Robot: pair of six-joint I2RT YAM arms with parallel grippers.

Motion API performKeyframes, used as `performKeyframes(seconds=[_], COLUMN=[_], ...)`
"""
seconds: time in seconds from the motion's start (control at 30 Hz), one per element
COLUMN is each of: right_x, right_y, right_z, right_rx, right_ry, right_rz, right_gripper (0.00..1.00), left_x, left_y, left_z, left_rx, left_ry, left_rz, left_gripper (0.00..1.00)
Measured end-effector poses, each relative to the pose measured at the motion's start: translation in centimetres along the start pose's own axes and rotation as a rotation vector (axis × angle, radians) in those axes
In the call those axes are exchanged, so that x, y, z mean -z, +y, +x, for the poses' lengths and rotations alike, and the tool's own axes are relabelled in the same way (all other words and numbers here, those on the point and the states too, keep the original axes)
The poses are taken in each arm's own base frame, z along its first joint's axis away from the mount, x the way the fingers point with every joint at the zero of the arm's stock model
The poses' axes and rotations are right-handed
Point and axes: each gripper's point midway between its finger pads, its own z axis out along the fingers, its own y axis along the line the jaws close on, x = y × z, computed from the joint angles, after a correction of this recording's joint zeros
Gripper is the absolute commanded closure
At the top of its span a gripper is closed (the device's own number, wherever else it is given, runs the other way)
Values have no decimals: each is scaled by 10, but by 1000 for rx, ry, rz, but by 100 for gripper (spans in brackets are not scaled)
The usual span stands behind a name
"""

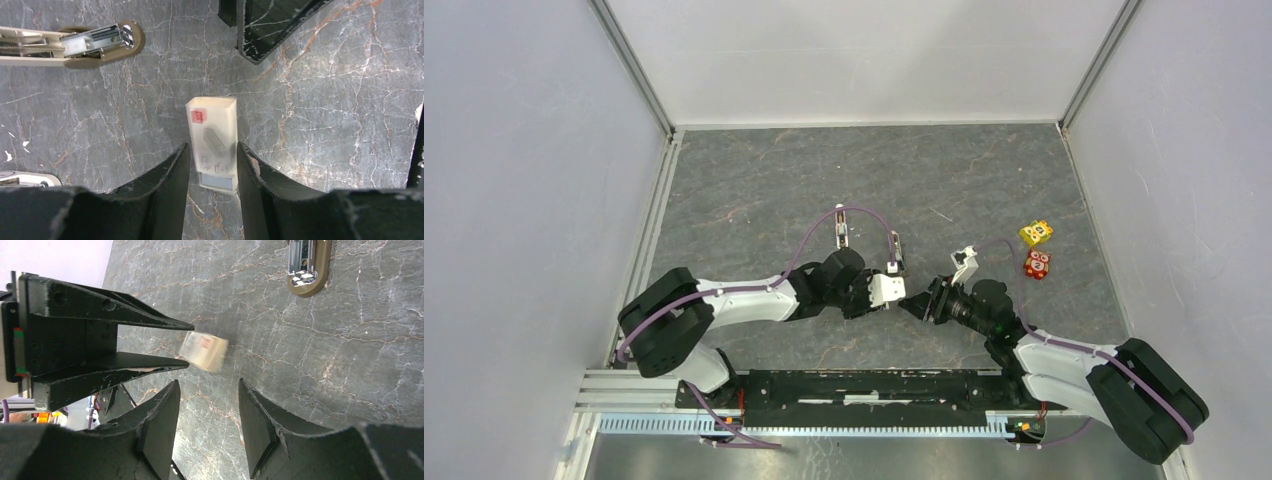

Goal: Load the staples into the stapler

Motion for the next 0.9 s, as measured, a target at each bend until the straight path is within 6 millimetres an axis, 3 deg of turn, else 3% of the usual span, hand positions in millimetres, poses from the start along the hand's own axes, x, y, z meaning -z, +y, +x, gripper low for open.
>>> performKeyframes(seconds=[0.27,0.63,0.9], right_x=[0,-6,-22], right_y=[1,-6,-4], right_z=[-1,8,13], right_rx=[3,6,-2], right_ry=[-4,52,115], right_rz=[-4,18,-5], right_gripper=[49,56,50], left_x=[-5,6,10], left_y=[-1,-3,-1], left_z=[8,26,28], left_rx=[32,57,72], left_ry=[71,149,129], left_rz=[22,48,87], left_gripper=[44,34,32])
